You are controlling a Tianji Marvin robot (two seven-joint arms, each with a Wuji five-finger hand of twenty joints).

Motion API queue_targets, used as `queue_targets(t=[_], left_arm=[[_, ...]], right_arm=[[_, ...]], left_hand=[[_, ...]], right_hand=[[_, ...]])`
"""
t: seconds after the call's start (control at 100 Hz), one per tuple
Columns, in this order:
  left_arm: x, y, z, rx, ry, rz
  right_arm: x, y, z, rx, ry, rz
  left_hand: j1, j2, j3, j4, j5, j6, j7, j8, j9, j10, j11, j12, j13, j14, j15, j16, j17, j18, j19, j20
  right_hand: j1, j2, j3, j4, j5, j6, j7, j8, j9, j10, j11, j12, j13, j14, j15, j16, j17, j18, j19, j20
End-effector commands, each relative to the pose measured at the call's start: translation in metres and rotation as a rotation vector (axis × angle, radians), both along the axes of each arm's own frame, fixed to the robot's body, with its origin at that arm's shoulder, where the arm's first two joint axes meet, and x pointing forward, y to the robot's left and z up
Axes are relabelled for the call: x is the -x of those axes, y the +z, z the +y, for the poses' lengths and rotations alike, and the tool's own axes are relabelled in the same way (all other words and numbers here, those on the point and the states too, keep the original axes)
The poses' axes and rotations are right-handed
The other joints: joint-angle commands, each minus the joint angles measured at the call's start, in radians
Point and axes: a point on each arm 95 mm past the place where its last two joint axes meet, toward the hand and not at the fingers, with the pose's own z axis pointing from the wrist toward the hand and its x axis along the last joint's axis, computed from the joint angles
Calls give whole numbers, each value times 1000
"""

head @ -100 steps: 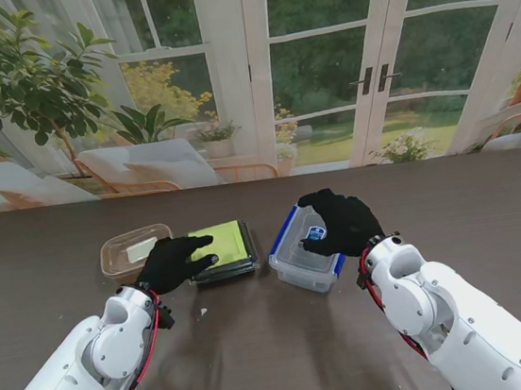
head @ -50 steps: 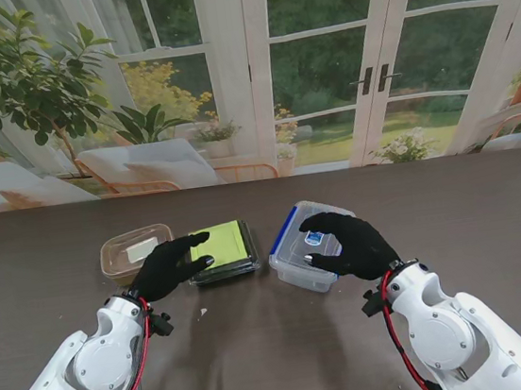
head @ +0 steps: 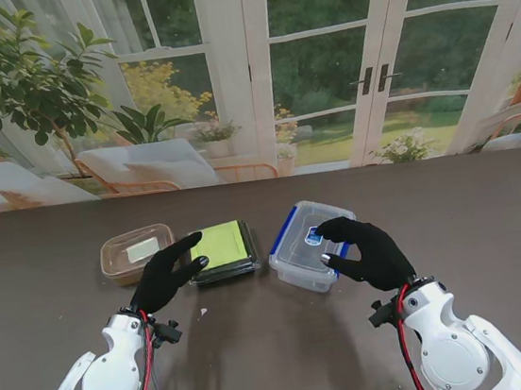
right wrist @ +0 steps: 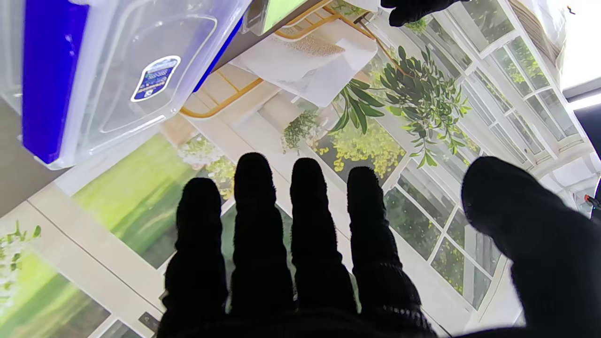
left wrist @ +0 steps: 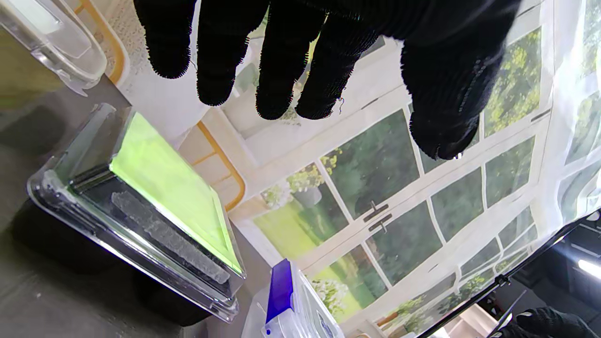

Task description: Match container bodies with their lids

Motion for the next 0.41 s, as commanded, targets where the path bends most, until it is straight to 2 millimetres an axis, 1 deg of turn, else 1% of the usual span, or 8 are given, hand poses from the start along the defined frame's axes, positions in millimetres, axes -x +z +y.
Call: queue_targets(t=[0.0,0.23,0.4], left_arm=[[4,-1,-5,-9,-25,3],[9,0,-4,-21,-26,8],[10,1,-5,-25,-27,13]], right_arm=[[4,-7,1,12,23,22],[3,-11,2,6,35,42],[4,-12,3,8,42,48]], left_hand=[[14,-30,12,21,-9,-6,2,8,-29,-11,-10,-13,-22,-9,-22,-10,-9,-5,-36,7],[-3,-22,27,18,-2,-12,4,12,-27,-14,-9,-13,-23,-11,-22,-11,-13,-6,-44,15],[-27,-4,11,11,-3,-14,3,14,-28,-14,-10,-13,-26,-11,-24,-11,-16,-7,-49,19]], right_hand=[[-3,-24,34,9,15,-22,-9,-23,-2,-21,-21,-15,2,-18,-16,-5,26,11,40,-13],[-2,-24,30,9,2,-19,-13,-26,-23,-16,-21,-14,-22,-12,-26,-5,11,13,36,-18],[-4,-18,26,9,-6,-17,-15,-27,-33,-13,-20,-13,-29,-11,-28,-4,5,12,34,-19]])
